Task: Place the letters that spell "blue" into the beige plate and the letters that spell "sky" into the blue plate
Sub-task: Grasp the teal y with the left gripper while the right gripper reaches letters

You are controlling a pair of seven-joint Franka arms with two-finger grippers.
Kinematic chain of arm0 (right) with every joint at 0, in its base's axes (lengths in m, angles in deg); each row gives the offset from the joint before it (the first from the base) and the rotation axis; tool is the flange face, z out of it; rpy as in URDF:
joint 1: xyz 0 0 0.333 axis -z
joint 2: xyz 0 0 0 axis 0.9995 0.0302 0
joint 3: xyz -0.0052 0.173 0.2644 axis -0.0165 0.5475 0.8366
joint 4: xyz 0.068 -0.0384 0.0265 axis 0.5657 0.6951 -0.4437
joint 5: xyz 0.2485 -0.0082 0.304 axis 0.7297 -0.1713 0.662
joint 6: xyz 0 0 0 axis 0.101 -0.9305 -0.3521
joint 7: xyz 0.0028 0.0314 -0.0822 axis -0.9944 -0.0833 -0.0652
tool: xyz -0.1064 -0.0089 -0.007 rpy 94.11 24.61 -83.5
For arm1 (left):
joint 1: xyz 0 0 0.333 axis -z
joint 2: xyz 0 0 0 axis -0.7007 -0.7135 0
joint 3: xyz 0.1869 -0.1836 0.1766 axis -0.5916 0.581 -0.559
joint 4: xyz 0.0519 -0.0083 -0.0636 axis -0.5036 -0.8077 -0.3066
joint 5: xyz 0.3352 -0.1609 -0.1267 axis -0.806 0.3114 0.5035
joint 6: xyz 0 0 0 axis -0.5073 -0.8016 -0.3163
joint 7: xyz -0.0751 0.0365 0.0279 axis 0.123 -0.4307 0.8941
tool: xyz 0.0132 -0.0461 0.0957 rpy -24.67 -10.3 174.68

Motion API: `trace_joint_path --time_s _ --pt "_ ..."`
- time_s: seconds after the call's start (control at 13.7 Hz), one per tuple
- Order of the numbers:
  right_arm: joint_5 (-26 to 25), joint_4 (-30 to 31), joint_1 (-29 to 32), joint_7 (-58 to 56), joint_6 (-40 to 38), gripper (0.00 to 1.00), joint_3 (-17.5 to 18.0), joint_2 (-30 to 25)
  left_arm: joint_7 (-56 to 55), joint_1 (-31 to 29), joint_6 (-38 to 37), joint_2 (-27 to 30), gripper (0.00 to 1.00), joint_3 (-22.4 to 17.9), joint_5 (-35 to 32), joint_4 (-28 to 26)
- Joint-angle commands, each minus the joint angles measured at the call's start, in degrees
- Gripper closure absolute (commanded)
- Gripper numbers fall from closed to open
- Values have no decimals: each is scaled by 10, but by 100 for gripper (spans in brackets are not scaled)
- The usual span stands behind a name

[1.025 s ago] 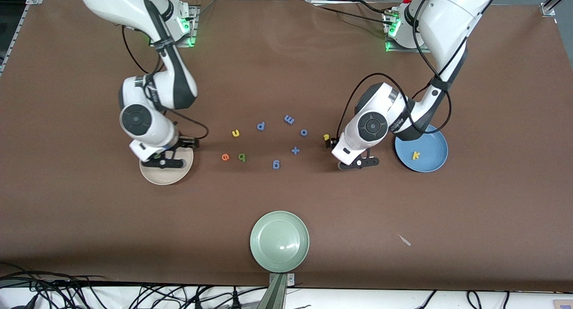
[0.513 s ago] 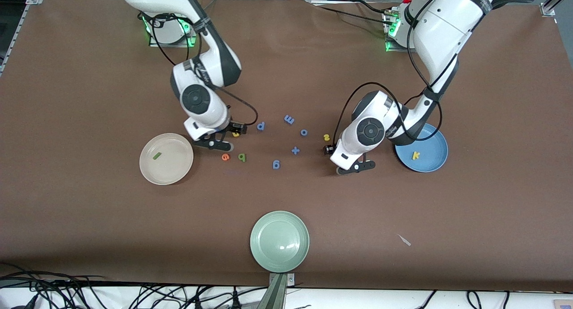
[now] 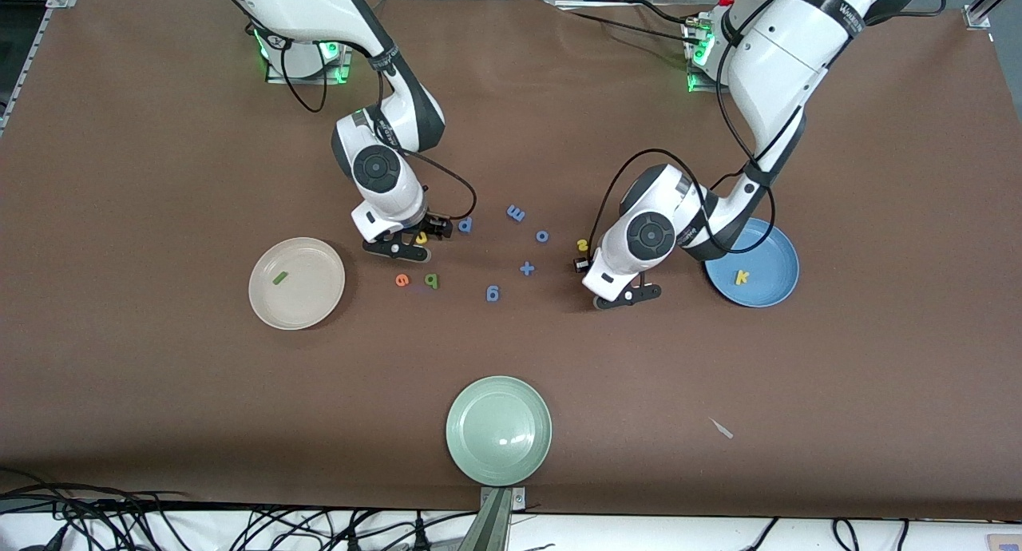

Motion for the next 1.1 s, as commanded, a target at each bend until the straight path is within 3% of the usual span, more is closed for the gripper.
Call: trace_joint_path --time_s 0.0,0.15,0.44,0.81,1.03 --pt "6 29 -9 -1 44 17 -2 -1 -16 4 3 -4 80 -5 -19 -4" --pt "6 29 -9 -2 45 34 -2 -1 -13 0 -3 2 94 -6 -19 0" --pt "2 28 -9 -6 43 70 -3 -2 13 -14 -91 44 95 -13 -29 31" --pt "0 18 -7 -22 32 77 -11 -12 191 -101 -194 74 93 -11 -74 32" --pt "0 -52 -7 -71 -106 78 -49 -28 320 -159 -238 102 92 -10 -74 24"
